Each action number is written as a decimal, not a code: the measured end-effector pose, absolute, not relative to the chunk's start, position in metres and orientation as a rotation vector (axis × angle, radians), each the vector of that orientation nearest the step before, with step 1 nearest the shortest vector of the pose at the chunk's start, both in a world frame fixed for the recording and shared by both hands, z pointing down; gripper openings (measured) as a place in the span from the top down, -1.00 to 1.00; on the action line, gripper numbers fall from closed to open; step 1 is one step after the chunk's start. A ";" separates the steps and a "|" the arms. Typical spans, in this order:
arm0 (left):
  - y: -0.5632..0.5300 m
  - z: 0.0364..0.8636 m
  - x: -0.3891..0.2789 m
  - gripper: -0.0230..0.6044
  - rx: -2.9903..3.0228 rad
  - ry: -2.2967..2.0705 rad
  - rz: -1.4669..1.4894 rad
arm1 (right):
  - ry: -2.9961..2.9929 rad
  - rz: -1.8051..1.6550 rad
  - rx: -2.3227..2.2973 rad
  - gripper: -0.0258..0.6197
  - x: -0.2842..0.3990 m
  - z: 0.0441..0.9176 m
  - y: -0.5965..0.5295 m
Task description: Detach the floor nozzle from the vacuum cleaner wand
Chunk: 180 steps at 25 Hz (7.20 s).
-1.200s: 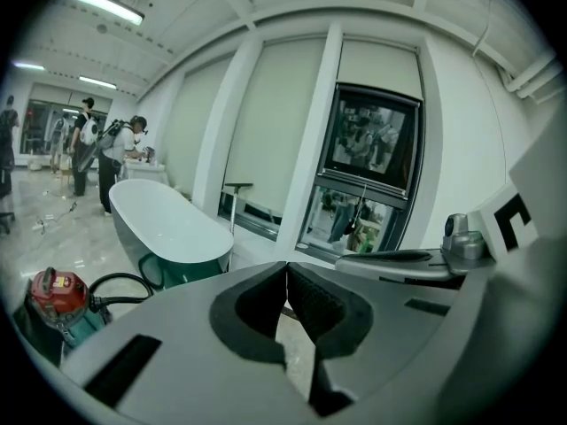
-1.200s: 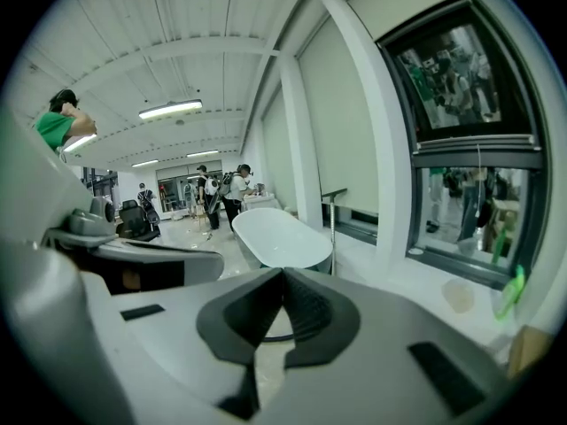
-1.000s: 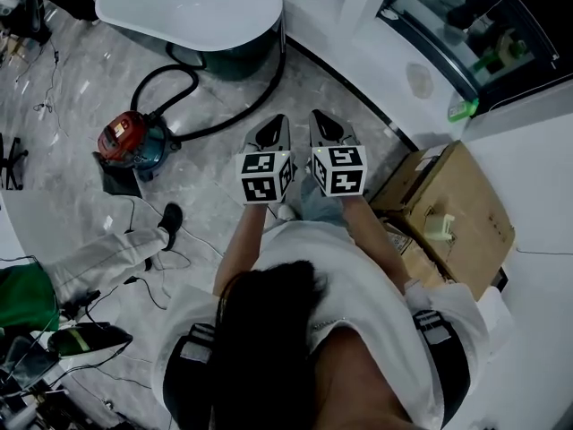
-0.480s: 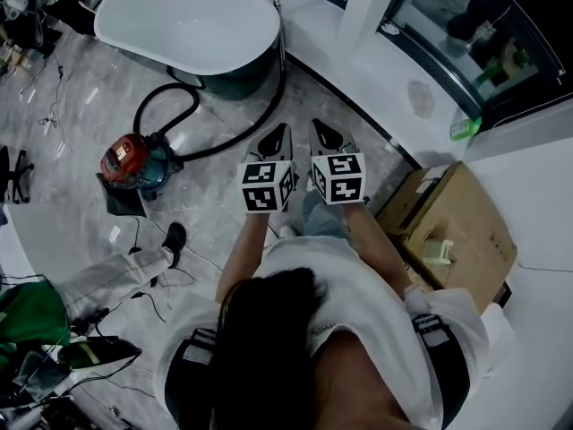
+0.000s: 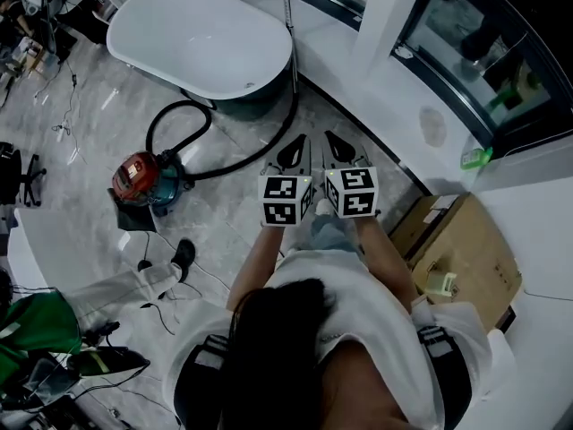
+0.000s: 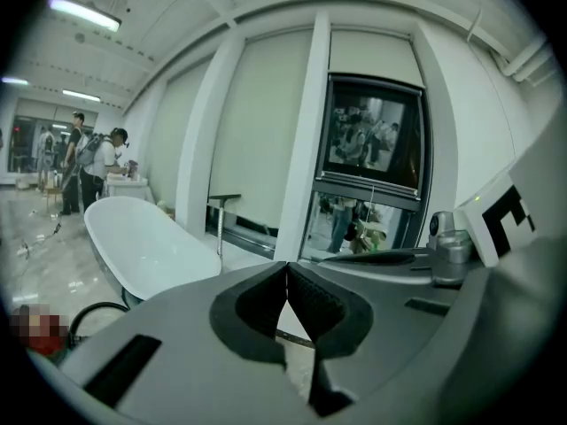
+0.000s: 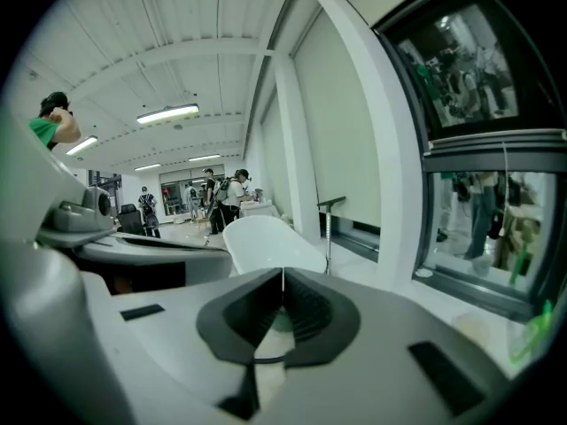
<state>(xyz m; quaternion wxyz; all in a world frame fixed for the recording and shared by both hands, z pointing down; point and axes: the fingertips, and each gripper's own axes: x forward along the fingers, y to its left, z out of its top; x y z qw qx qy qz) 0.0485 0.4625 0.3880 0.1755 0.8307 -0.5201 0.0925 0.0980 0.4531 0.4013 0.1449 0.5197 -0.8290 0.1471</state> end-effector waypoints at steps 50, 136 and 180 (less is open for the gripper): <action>0.301 0.397 0.088 0.91 2.218 -1.616 0.221 | -2.410 0.367 1.390 0.87 0.151 0.413 0.292; -0.021 0.410 -0.019 0.91 2.318 -1.449 0.227 | -2.279 0.393 1.562 0.87 0.057 0.419 -0.015; -0.284 0.480 -0.037 0.91 2.065 -1.672 0.230 | -2.398 0.308 1.256 0.86 0.051 0.457 -0.330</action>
